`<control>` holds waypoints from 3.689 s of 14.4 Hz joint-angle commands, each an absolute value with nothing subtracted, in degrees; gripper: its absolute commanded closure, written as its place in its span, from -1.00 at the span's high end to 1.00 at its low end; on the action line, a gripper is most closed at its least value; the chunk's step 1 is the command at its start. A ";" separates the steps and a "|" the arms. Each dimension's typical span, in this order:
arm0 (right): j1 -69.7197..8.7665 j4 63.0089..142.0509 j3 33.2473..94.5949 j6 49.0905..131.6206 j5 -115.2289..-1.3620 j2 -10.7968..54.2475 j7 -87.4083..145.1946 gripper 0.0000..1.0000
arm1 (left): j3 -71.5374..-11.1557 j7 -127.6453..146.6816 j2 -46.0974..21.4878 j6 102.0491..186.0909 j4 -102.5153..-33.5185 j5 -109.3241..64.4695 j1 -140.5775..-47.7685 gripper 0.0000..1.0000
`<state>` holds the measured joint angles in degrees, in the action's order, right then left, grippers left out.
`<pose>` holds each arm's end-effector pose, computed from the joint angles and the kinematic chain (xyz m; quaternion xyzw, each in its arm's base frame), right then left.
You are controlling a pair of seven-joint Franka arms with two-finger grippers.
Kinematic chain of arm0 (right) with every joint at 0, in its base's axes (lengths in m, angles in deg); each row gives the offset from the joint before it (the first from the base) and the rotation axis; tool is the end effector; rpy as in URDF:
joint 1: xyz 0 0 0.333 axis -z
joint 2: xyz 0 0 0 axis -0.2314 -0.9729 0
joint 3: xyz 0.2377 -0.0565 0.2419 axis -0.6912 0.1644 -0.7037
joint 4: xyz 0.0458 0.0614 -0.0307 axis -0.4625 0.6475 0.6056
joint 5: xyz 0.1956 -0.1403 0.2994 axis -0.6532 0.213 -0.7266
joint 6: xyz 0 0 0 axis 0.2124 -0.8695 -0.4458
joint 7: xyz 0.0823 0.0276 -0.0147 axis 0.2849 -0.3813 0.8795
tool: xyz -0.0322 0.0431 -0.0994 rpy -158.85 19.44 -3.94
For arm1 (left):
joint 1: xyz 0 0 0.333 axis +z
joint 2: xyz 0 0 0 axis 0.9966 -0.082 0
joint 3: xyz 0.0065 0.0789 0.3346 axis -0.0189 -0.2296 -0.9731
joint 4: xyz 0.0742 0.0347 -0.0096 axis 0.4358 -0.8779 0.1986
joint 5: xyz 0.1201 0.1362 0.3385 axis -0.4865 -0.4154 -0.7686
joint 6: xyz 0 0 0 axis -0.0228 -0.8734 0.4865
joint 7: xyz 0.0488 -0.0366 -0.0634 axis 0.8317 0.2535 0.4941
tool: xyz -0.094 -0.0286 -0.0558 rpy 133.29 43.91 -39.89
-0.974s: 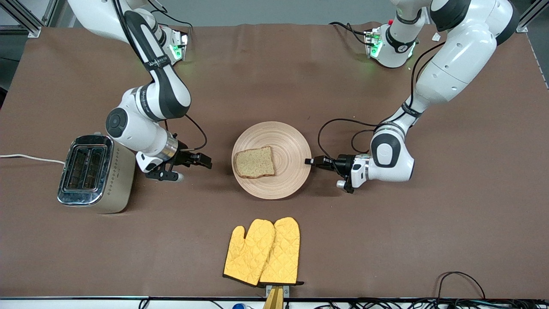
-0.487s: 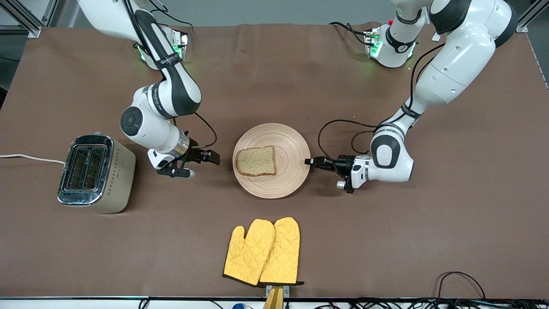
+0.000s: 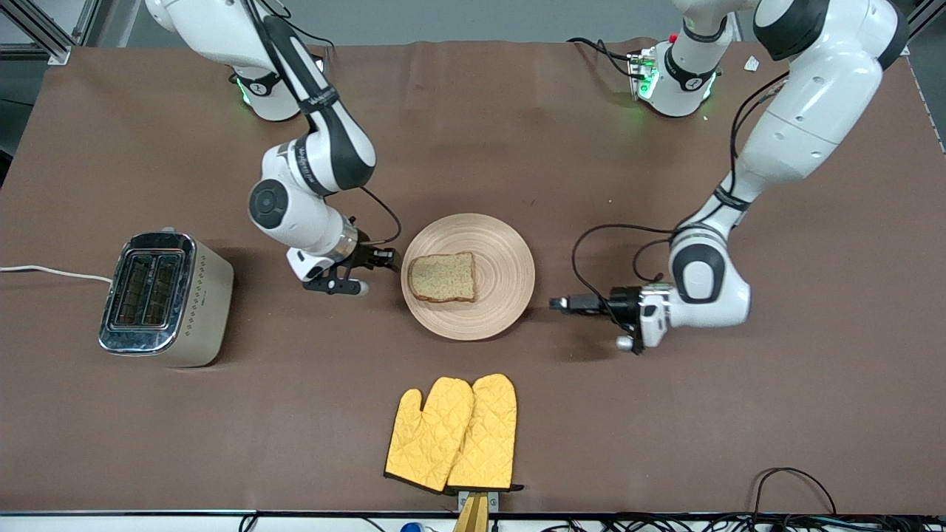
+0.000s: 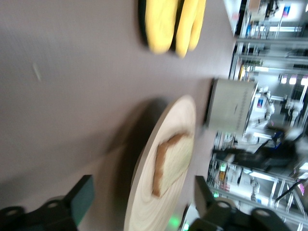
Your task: Move plate and put bread in toaster
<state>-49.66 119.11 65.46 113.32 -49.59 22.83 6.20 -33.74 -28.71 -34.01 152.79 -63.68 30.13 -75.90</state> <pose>0.5288 0.3057 0.2868 -0.9870 0.0769 0.0475 0.1328 0.6590 -0.1880 0.1925 0.8445 0.0340 -0.0538 0.5317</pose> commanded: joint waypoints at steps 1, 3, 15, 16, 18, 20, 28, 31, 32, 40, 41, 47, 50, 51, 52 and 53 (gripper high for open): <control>-51.69 118.04 66.12 115.35 -50.19 20.41 5.32 0.15 | -34.01 -20.51 -31.87 151.71 -58.41 21.63 -74.75 1.00; -51.87 116.54 66.12 115.27 -50.19 18.83 5.32 0.04 | -33.83 -16.46 -31.07 150.14 -56.12 12.57 -71.87 1.00; -53.72 113.02 66.03 115.71 -50.28 15.66 2.68 -0.21 | -35.59 -4.69 -17.46 134.50 -54.17 -21.75 -61.74 1.00; -53.89 112.93 66.12 115.71 -50.28 15.57 2.24 -0.21 | -35.76 -0.66 -16.05 132.22 -54.17 -22.01 -61.74 1.00; -53.98 112.67 66.12 115.80 -50.19 15.05 2.15 -0.22 | -35.77 4.27 -14.64 128.52 -53.83 -23.85 -61.31 1.00; -54.33 112.67 66.12 115.80 -50.19 14.96 2.15 -0.24 | -35.68 9.19 -12.27 125.27 -53.65 -25.96 -61.22 1.00; -54.77 112.67 66.12 117.47 -50.19 14.08 2.15 -0.86 | -33.23 11.50 -2.17 114.54 -53.73 -34.66 -61.57 1.00; -54.95 112.76 66.12 117.47 -50.10 14.08 2.15 -0.99 | -36.44 11.68 2.75 114.53 -54.17 -41.86 -68.56 1.00; -54.95 112.67 66.12 117.38 -50.10 14.16 2.15 -0.99 | -40.38 11.33 4.34 114.53 -54.43 -42.14 -72.08 1.00; -54.51 112.32 69.62 100.99 -39.77 24.78 -2.06 -0.99 | -50.51 8.34 16.47 113.48 -58.57 -35.74 -80.36 1.00; -54.51 110.92 70.77 95.81 -35.29 26.02 -2.59 -0.99 | -52.71 8.25 17.00 113.39 -59.00 -34.33 -81.25 1.00; -54.86 94.57 71.04 58.80 -5.16 26.38 -2.61 -0.99 | -53.08 8.17 16.30 113.13 -57.43 -33.27 -81.08 1.00; -55.48 94.56 71.04 53.50 7.95 26.29 0.57 -0.99 | -53.17 8.25 16.22 112.34 -57.69 -31.60 -80.82 1.00; -55.30 94.56 71.04 52.27 12.26 26.21 0.66 -0.99 | -53.08 8.25 16.04 112.51 -57.60 -31.51 -80.90 1.00; -55.04 94.39 71.04 52.08 15.26 25.77 -0.04 -0.99 | -53.08 8.34 15.87 112.51 -57.51 -31.25 -80.90 1.00; -54.34 93.34 71.48 51.90 17.29 24.72 -1.87 -0.99 | -53.08 8.25 15.87 112.51 -57.60 -31.07 -80.73 1.00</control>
<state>-54.86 95.05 71.09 53.24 12.36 26.47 -0.49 -52.84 8.76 15.84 112.77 -57.61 -32.09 -80.78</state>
